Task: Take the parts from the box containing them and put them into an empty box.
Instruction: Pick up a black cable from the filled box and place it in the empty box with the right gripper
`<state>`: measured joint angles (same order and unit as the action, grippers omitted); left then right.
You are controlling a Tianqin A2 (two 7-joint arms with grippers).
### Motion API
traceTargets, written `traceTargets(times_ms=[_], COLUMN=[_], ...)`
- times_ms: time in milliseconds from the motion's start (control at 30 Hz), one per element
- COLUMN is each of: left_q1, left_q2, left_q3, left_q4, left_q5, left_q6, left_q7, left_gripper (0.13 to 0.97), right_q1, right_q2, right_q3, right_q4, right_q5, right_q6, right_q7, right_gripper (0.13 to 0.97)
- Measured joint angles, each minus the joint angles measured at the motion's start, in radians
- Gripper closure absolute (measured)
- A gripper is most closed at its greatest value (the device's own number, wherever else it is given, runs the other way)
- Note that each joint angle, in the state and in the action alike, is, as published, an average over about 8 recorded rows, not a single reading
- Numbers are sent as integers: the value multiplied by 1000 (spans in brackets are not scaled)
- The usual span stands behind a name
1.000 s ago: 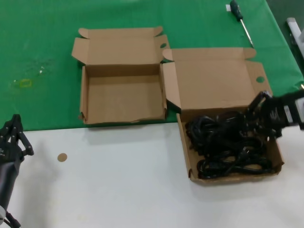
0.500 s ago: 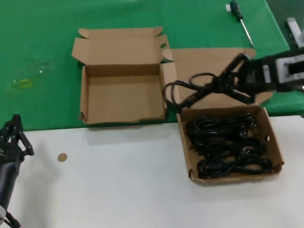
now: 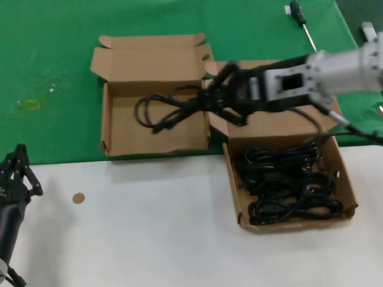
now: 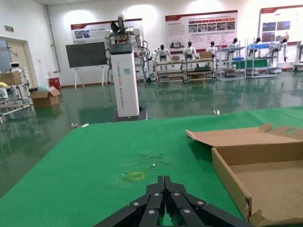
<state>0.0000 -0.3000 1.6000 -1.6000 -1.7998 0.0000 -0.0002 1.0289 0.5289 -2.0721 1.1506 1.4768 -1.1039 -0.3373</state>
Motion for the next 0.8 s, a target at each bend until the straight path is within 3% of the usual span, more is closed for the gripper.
traceTargets(times_ms=[433, 800], left_q1=[0, 0], left_q2=[0, 0], left_q3=[0, 0], left_q4=[0, 0], left_q5=[0, 0], left_q6=[0, 0], left_q7=[0, 0], left_gripper=[945, 945], right_q1=[17, 44], right_q2=[-184, -292], right_q3=[-71, -83], right_q4=[-106, -296], right_q5=[-76, -79], right_q6=[132, 206], right_q7=[30, -67], right_gripper=[936, 936])
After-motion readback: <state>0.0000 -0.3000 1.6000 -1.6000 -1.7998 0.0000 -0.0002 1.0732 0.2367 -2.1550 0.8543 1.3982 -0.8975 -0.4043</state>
